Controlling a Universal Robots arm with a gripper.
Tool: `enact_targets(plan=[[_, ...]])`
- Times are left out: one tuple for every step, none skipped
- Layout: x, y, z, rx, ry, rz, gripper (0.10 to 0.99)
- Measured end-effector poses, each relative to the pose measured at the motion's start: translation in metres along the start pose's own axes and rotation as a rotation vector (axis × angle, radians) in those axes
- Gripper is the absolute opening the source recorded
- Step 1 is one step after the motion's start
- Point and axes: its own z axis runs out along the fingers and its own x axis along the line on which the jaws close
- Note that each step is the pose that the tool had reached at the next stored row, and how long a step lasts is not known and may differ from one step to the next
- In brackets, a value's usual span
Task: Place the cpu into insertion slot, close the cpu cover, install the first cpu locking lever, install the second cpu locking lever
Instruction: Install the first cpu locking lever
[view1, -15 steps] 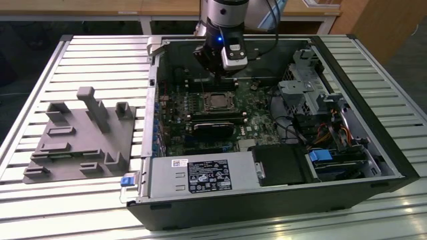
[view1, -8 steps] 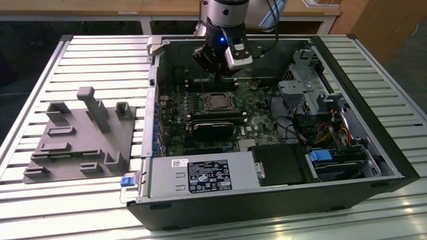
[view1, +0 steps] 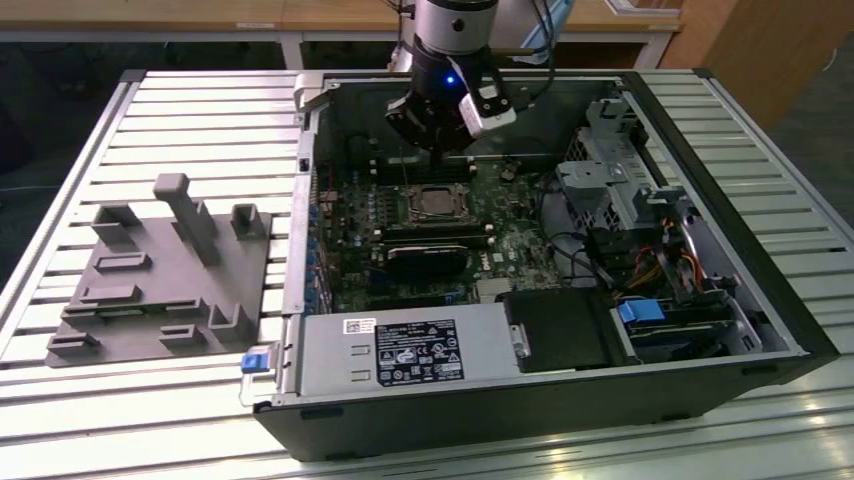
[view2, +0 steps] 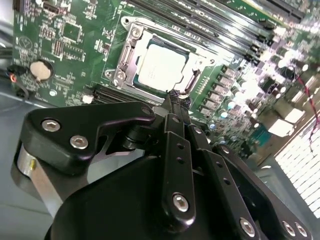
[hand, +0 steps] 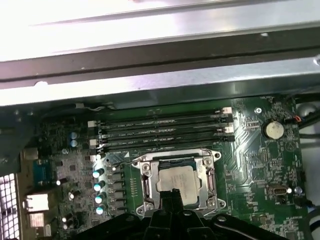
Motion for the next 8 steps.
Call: enact_targets(plan=[[0.0000,0.0000,0.0001,0.000,-0.0020,-0.010,0.106],[0.0000,0.0000,0.0003,0.000,-0.0054,-0.018,0.106],[0.0000,0.0000,0.0005,-0.001,-0.0115,-0.023,0.106],[0.0001,-0.0001,0.0007,-0.001,-0.0194,-0.027,0.106],[0.0001,-0.0001,0.0008,-0.002,-0.0262,-0.031,0.106],[0.0001,0.0000,0.0008,-0.003,-0.0302,-0.035,0.106],[0.0001,0.0000,0.0009,-0.005,-0.0313,-0.043,0.106],[0.0001,0.0000,0.0009,-0.006,-0.0308,-0.057,0.106]])
